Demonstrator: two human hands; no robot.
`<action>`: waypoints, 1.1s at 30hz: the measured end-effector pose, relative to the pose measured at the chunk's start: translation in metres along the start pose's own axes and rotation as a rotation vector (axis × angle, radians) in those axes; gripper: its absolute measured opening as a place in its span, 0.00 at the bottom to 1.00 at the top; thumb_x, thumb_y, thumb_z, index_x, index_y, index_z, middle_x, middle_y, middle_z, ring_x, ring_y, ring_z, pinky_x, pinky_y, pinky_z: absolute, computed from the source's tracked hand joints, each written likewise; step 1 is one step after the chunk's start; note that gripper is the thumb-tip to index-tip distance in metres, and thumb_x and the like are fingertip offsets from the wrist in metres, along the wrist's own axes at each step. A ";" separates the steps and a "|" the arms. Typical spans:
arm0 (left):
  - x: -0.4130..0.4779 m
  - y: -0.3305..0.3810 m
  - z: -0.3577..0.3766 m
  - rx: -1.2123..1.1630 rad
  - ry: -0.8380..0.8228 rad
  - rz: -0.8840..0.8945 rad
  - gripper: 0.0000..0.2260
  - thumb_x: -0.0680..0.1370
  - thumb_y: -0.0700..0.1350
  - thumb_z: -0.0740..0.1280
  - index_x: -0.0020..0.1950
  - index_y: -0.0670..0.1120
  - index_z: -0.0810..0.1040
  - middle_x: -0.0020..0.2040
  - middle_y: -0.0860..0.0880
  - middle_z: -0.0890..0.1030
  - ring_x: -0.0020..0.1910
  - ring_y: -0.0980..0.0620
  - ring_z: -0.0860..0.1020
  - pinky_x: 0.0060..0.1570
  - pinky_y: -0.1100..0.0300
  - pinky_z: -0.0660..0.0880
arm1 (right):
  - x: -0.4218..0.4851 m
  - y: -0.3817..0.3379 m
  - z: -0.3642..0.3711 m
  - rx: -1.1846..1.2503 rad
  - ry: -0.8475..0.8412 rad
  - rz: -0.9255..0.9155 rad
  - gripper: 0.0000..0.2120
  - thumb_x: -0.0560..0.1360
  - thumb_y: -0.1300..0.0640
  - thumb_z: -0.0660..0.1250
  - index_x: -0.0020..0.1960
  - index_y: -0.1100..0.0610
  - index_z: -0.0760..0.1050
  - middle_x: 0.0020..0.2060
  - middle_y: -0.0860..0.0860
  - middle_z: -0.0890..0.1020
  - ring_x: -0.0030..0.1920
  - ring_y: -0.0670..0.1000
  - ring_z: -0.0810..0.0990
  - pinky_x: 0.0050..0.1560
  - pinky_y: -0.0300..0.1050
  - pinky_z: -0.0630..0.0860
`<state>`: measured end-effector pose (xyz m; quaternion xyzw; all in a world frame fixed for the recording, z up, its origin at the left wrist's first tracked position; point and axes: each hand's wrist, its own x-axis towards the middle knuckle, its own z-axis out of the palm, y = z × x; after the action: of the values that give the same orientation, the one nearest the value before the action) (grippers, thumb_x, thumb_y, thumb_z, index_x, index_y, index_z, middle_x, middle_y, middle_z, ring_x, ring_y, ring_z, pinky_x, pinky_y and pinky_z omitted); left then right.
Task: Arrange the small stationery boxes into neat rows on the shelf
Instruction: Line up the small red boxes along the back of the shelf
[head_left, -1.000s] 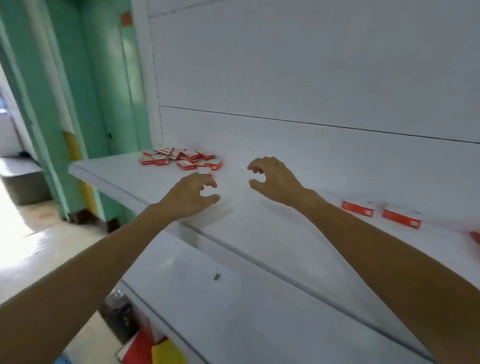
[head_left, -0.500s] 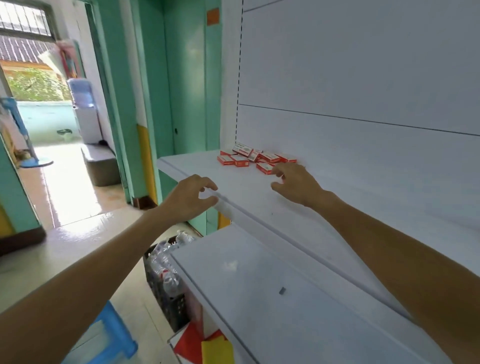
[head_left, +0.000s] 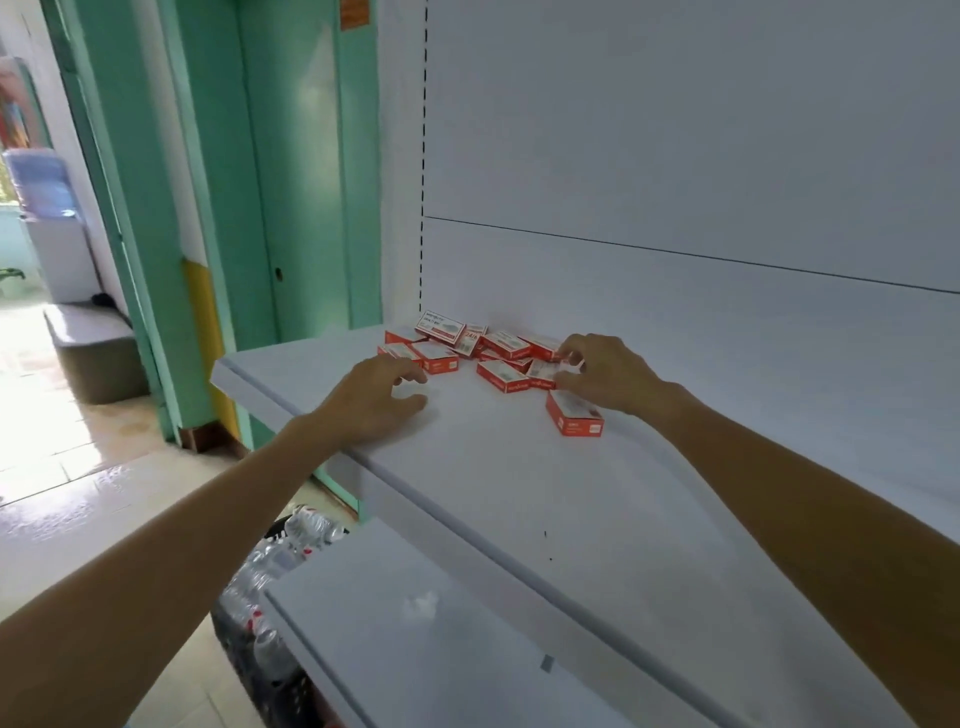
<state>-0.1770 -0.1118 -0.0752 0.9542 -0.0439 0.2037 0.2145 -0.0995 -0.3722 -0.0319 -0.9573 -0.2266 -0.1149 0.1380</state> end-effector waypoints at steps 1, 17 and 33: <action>0.006 -0.004 0.003 0.004 -0.003 0.008 0.11 0.75 0.48 0.66 0.57 0.48 0.76 0.59 0.48 0.76 0.51 0.54 0.71 0.52 0.63 0.65 | 0.004 0.001 0.002 -0.003 -0.014 0.012 0.18 0.74 0.49 0.64 0.62 0.54 0.71 0.57 0.53 0.77 0.55 0.53 0.75 0.55 0.53 0.74; 0.099 -0.055 0.023 0.030 -0.056 0.186 0.17 0.73 0.53 0.67 0.58 0.46 0.77 0.59 0.43 0.77 0.57 0.44 0.75 0.57 0.54 0.70 | -0.002 0.004 -0.002 0.024 -0.089 0.368 0.11 0.75 0.48 0.64 0.39 0.54 0.71 0.45 0.53 0.80 0.45 0.53 0.79 0.44 0.47 0.74; 0.094 -0.061 0.018 -0.053 -0.229 0.577 0.18 0.74 0.54 0.66 0.58 0.45 0.75 0.58 0.47 0.76 0.57 0.48 0.71 0.55 0.55 0.68 | -0.019 -0.076 0.047 0.033 0.079 0.468 0.21 0.70 0.38 0.65 0.50 0.55 0.75 0.47 0.51 0.78 0.48 0.51 0.75 0.49 0.47 0.71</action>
<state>-0.0746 -0.0638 -0.0754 0.9132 -0.3421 0.1461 0.1664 -0.1437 -0.2996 -0.0653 -0.9762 0.0054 -0.1133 0.1850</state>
